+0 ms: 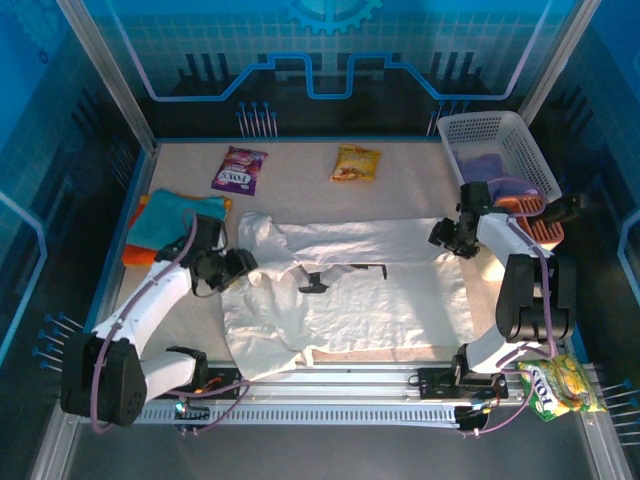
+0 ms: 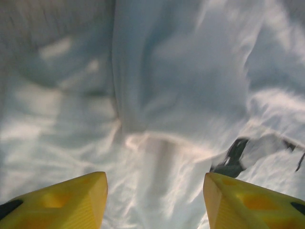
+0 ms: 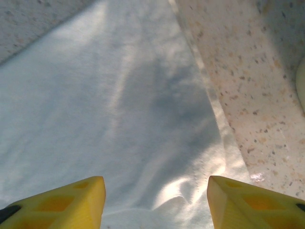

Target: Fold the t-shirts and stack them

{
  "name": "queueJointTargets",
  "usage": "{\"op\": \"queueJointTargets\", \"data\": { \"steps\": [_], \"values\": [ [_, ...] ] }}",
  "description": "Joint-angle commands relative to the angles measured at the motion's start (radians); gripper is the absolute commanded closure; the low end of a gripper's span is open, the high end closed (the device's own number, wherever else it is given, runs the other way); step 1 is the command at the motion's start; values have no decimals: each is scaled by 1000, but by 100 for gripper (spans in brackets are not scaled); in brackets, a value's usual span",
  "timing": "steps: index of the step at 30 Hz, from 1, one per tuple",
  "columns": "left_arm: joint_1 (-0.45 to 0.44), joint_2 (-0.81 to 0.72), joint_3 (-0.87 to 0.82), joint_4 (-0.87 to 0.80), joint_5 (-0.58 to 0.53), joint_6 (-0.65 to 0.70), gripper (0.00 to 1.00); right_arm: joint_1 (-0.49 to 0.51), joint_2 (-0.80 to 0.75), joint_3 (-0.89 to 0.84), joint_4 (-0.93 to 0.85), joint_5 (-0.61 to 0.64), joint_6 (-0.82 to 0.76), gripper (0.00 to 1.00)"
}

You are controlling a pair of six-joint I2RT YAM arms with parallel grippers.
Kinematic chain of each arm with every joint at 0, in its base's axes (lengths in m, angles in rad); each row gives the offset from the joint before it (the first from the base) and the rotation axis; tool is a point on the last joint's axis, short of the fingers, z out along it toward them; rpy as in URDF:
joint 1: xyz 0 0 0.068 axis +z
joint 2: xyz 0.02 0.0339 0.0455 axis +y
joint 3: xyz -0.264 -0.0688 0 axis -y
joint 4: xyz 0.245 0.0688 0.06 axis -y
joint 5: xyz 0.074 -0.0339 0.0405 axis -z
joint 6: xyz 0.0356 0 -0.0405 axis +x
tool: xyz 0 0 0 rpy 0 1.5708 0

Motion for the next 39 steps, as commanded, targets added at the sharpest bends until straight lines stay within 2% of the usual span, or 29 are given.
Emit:
{"op": "queueJointTargets", "data": {
  "steps": [1, 5, 8, 17, 25, 30, 33, 39],
  "values": [
    [72, 88, 140, 7, -7, 125, 45, 52, -29, 55, -7, 41, -18, 39],
    [106, 260, 287, 50, -52, 196, 52, 105, -9, 93, 14, 68, -51, 30],
    [116, 383, 365, 95, -56, 216, 55, 118, 25, 128, 12, 79, -66, 27],
    [120, 661, 540, 156, -56, 242, 60, 117, 135, 211, 6, 114, -89, 26],
    [120, 772, 566, 193, -95, 220, 60, 119, 197, 255, -2, 114, -83, 28],
    [120, 803, 562, 222, -82, 205, 61, 119, 207, 258, -3, 116, -81, 29],
    [121, 804, 548, 263, -69, 189, 65, 117, 212, 261, -3, 125, -78, 29],
    [120, 780, 510, 320, -54, 149, 81, 115, 269, 312, -33, 138, -52, 32]
  ]
}}
